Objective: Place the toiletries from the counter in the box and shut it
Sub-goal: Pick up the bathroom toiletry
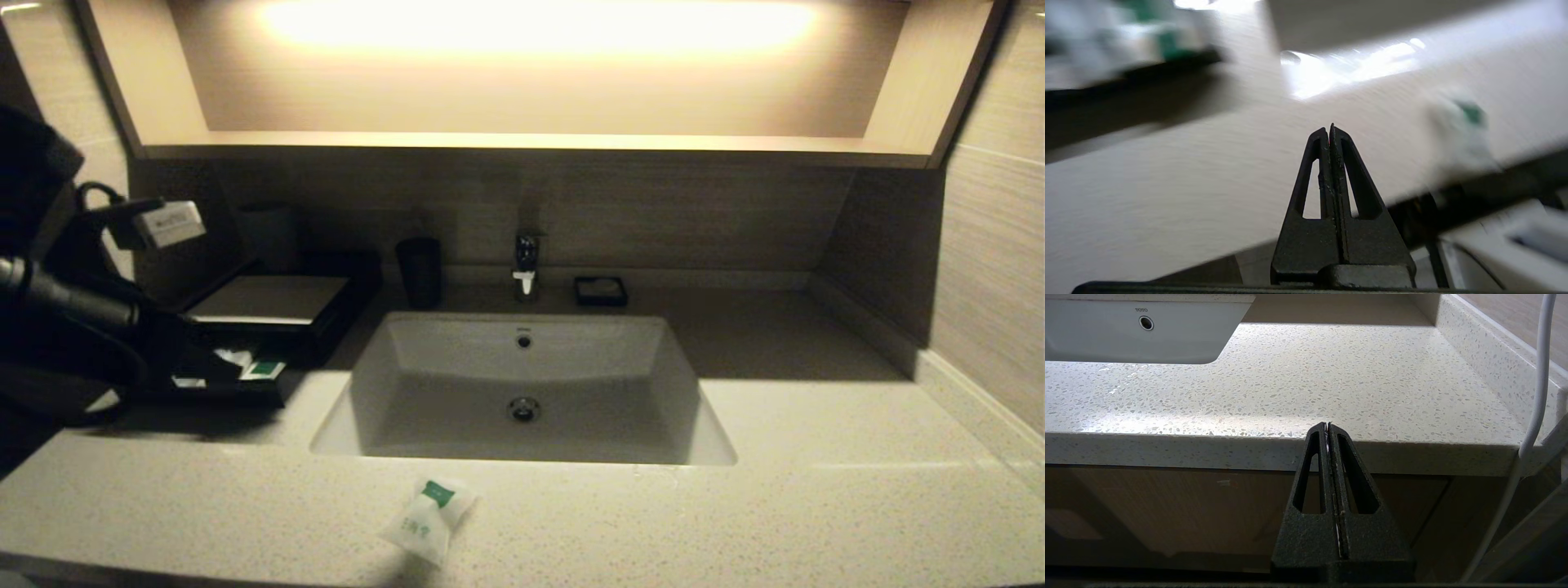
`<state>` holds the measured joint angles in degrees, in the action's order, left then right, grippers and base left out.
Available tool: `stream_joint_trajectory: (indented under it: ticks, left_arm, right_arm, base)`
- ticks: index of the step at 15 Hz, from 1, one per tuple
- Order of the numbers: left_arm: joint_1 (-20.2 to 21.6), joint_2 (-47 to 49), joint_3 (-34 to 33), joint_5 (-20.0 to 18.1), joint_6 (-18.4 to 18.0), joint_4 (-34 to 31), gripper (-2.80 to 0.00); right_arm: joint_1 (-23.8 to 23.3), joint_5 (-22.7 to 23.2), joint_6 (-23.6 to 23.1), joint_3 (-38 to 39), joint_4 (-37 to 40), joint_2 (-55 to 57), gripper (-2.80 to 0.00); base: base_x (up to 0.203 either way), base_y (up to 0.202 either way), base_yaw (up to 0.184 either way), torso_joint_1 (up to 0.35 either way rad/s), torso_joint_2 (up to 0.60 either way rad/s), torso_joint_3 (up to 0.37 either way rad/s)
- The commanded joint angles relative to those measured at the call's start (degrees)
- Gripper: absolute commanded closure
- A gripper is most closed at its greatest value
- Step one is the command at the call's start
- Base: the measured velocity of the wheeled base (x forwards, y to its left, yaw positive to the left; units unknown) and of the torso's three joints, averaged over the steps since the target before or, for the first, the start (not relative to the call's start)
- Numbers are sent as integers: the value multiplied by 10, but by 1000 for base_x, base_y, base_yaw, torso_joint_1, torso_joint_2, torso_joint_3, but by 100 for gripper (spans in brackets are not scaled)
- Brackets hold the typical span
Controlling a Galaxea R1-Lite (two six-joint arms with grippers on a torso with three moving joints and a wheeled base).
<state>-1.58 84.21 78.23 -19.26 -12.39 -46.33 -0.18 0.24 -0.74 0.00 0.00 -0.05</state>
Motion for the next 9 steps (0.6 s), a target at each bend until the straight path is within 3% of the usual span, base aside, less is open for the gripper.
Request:
stream_joint_trajectory:
  ticks: [1,4,9]
  left_arm:
    - [-63,-41,-33,-2,22,-2,0]
    - [-126,-82,-72,0,63,-9,0]
    - [-179,-118,-143,-2,66,-3,0]
  right_arm:
    - [0,0,0,1,0,0,0]
    - [0,0,0,1,0,0,0]
    - [0,0,0,1,0,0,0]
  base:
    - [0,0,0,0,0,0]
    - [0,0,0,0,0,0]
    - [0,0,0,0,0,0]
